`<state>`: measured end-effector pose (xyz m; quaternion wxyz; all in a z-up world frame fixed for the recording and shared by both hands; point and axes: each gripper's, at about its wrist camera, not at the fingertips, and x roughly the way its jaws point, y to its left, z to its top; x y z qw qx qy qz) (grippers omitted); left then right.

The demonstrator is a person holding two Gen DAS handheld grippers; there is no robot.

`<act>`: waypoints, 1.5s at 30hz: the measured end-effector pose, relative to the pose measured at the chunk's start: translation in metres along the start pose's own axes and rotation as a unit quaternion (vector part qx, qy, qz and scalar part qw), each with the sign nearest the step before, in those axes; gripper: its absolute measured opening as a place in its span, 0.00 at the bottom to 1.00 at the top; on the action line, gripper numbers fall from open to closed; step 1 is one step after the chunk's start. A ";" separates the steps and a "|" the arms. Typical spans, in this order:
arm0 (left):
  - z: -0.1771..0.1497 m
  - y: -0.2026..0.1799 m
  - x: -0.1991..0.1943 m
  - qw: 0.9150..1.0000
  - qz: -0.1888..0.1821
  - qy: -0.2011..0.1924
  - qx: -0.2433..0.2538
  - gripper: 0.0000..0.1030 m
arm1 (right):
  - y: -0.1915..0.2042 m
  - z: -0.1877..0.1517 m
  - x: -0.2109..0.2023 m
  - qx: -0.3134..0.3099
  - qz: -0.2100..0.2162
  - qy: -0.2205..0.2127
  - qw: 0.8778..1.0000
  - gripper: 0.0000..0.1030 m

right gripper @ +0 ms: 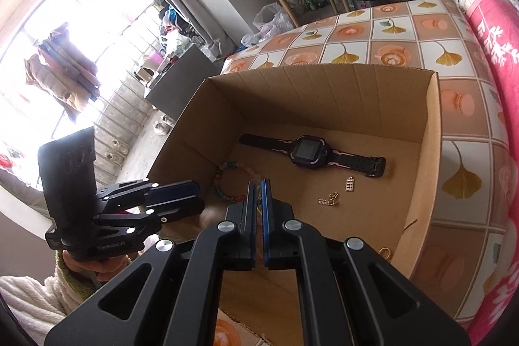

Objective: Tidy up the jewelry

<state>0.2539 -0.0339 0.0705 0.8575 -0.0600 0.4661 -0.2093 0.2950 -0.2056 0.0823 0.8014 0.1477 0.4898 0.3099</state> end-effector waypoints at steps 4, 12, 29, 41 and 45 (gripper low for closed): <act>-0.004 -0.004 -0.015 0.999 0.039 -0.029 0.017 0.52 | 0.002 0.002 0.004 0.007 -0.005 0.013 1.000 0.03; -0.008 -0.013 -0.036 0.994 0.077 -0.062 0.046 0.72 | 0.006 -0.002 0.000 0.013 -0.016 0.009 1.000 0.04; -0.021 -0.041 -0.088 0.980 0.115 -0.153 0.051 0.92 | 0.055 -0.050 -0.071 -0.010 -0.137 -0.133 0.982 0.70; -0.039 -0.050 -0.111 0.964 0.222 -0.147 -0.007 0.92 | 0.092 -0.102 -0.103 -0.033 -0.249 -0.200 0.947 0.91; -0.050 -0.050 -0.110 0.960 0.250 -0.126 -0.015 0.92 | 0.097 -0.117 -0.101 -0.031 -0.261 -0.197 0.945 0.92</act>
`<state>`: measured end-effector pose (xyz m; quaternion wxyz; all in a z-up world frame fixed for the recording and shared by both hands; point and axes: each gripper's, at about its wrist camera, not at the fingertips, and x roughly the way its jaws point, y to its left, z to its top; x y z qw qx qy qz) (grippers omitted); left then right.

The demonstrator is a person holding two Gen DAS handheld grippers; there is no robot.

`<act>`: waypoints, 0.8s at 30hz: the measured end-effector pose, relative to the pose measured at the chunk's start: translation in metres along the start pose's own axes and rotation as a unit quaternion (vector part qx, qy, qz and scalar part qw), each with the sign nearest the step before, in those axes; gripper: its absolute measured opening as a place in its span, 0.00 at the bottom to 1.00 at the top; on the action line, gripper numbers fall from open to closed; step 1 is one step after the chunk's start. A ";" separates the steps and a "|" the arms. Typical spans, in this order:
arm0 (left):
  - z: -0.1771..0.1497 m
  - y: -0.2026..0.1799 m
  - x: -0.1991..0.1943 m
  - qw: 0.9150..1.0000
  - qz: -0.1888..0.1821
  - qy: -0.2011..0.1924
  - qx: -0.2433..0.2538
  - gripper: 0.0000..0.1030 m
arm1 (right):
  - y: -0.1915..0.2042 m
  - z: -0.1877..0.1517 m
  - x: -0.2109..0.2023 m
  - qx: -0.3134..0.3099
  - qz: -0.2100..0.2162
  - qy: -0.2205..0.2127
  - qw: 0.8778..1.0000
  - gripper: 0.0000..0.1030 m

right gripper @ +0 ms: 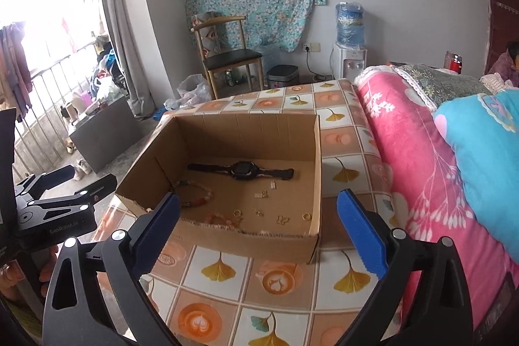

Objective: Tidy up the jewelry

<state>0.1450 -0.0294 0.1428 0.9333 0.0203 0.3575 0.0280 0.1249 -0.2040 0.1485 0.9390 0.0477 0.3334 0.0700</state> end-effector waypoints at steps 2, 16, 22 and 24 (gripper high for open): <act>-0.005 0.000 -0.002 1.000 0.009 -0.003 0.004 0.92 | 0.003 -0.007 -0.002 -0.001 -0.004 0.001 1.000 0.93; -0.025 -0.012 0.011 0.999 0.026 0.035 0.014 0.92 | 0.011 -0.032 0.019 0.008 -0.064 0.061 0.996 0.93; -0.027 -0.011 0.020 0.997 0.043 0.063 -0.002 0.92 | 0.012 -0.034 0.035 0.012 -0.071 0.087 0.994 0.93; -0.029 -0.010 0.023 0.996 0.047 0.070 -0.007 0.92 | 0.013 -0.034 0.041 0.013 -0.070 0.097 0.993 0.93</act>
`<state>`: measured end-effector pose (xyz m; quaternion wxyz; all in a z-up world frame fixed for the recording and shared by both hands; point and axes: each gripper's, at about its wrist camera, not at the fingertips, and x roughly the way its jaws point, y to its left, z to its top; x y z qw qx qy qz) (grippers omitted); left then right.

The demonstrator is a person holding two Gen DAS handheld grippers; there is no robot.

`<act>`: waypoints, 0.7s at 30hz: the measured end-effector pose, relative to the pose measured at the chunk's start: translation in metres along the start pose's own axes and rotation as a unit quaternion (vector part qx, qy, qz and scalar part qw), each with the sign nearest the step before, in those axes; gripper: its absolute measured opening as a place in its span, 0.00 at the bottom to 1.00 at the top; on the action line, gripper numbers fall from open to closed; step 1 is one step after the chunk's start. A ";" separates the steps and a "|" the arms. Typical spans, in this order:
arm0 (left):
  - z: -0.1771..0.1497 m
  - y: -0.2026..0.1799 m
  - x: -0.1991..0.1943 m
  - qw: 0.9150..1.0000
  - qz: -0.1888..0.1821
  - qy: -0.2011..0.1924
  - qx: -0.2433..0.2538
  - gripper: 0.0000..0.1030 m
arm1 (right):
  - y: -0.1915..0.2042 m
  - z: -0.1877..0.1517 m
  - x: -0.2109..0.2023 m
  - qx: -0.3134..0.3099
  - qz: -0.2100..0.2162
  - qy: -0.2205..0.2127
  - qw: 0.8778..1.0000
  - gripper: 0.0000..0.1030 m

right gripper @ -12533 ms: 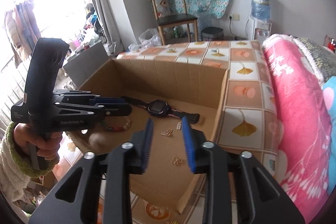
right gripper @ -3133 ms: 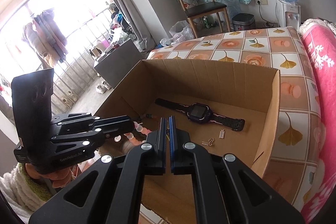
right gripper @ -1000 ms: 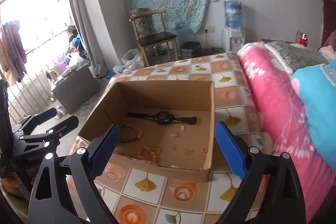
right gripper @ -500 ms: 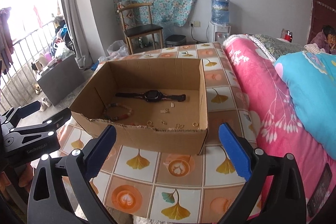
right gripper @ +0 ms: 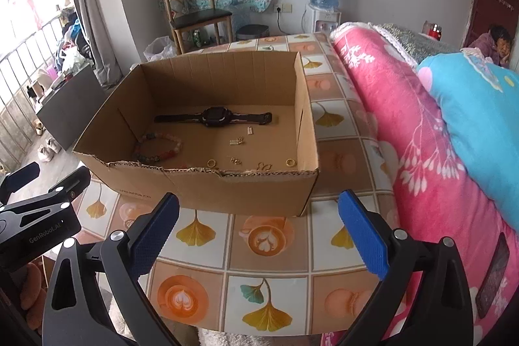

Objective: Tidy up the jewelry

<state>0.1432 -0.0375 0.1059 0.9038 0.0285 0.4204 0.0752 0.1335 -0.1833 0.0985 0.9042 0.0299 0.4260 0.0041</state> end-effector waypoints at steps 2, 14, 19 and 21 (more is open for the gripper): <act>-0.001 0.000 0.004 1.000 -0.005 0.010 0.000 0.92 | 0.002 0.001 0.005 0.000 0.002 0.008 1.000 0.93; -0.001 -0.003 0.014 0.999 -0.019 0.026 0.006 0.92 | 0.012 0.000 0.022 -0.007 -0.002 0.033 0.999 0.93; 0.000 -0.003 0.015 0.999 -0.025 0.029 0.005 0.92 | 0.012 0.000 0.022 -0.007 -0.005 0.034 0.999 0.93; -0.001 -0.004 0.016 0.999 -0.026 0.029 0.005 0.92 | 0.012 0.000 0.022 -0.007 -0.006 0.034 0.999 0.93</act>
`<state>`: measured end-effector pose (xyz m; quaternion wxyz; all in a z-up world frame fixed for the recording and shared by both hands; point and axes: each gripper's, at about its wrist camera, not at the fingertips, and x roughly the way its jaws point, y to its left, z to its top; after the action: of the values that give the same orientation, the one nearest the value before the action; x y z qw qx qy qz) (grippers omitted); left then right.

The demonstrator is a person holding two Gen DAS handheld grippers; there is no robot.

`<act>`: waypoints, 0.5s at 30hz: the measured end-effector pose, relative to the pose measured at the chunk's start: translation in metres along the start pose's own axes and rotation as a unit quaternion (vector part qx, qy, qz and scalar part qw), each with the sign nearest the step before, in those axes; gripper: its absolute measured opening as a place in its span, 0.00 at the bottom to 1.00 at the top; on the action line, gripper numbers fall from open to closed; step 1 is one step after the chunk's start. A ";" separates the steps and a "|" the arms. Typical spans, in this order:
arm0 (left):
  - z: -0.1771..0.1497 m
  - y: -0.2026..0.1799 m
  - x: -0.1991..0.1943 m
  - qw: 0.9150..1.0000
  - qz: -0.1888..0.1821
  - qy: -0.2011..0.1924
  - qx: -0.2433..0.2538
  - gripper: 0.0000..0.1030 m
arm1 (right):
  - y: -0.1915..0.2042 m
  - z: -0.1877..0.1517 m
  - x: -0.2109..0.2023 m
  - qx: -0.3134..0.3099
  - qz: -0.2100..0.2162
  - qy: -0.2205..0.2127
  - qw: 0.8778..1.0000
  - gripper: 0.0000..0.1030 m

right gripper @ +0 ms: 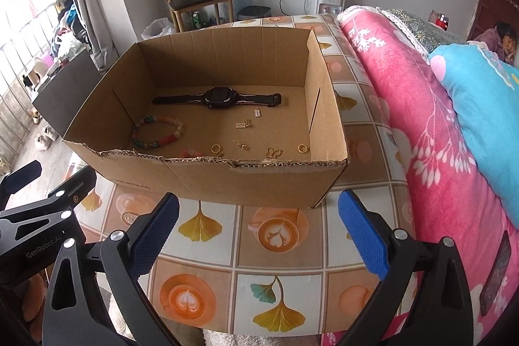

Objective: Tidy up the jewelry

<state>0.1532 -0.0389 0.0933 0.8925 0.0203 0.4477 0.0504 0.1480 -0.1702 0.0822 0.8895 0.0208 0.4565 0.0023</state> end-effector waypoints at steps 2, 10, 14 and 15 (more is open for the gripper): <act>0.000 0.000 0.000 1.000 0.000 0.000 -0.001 0.92 | 0.000 0.000 0.000 0.000 0.000 0.000 1.000 0.93; 0.000 0.000 0.002 1.000 -0.004 0.003 -0.001 0.92 | -0.001 0.000 0.000 -0.001 0.001 0.001 1.000 0.93; 0.000 0.000 0.003 1.000 -0.006 0.003 -0.002 0.92 | -0.001 0.000 0.000 -0.002 0.000 0.000 1.000 0.93; 0.000 0.000 0.003 1.000 -0.006 0.003 -0.003 0.92 | 0.000 0.000 0.000 -0.002 0.000 0.001 1.000 0.93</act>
<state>0.1546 -0.0386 0.0909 0.8913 0.0152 0.4508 0.0462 0.1483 -0.1706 0.0825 0.8893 0.0192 0.4570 0.0031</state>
